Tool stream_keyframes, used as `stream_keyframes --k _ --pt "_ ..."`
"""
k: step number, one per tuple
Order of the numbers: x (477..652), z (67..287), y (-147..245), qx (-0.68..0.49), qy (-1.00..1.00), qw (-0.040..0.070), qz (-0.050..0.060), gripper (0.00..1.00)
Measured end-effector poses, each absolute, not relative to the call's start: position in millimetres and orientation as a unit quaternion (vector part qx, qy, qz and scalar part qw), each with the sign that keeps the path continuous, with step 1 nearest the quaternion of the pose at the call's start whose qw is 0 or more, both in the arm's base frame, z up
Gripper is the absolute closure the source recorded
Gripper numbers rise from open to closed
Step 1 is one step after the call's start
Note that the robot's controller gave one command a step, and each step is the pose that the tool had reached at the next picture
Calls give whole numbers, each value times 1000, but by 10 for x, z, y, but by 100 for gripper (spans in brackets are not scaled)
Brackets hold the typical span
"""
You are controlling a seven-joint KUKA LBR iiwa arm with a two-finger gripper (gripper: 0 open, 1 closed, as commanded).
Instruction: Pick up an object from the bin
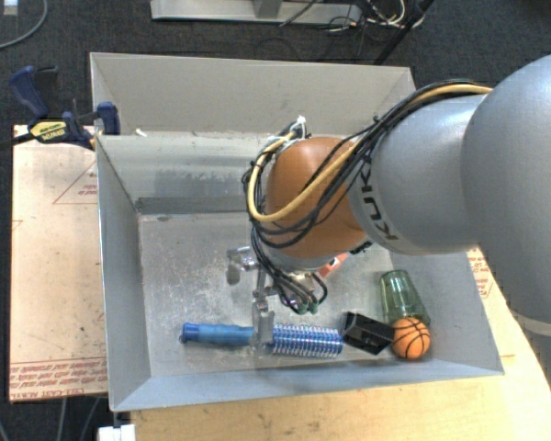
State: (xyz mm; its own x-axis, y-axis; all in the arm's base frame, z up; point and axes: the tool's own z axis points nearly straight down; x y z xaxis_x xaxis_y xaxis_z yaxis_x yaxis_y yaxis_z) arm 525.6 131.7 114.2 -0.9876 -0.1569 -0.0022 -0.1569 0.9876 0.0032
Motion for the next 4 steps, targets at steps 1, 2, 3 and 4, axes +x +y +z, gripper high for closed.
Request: stream_keyframes --k 1,2,3,4 --pt "5040 945 1111 -199 980 1 2 0" --pt "4826 693 999 -91 996 0 2 100" --pt "4826 693 999 -91 996 0 2 100" --pt "4819 726 997 -91 996 -1 2 100"
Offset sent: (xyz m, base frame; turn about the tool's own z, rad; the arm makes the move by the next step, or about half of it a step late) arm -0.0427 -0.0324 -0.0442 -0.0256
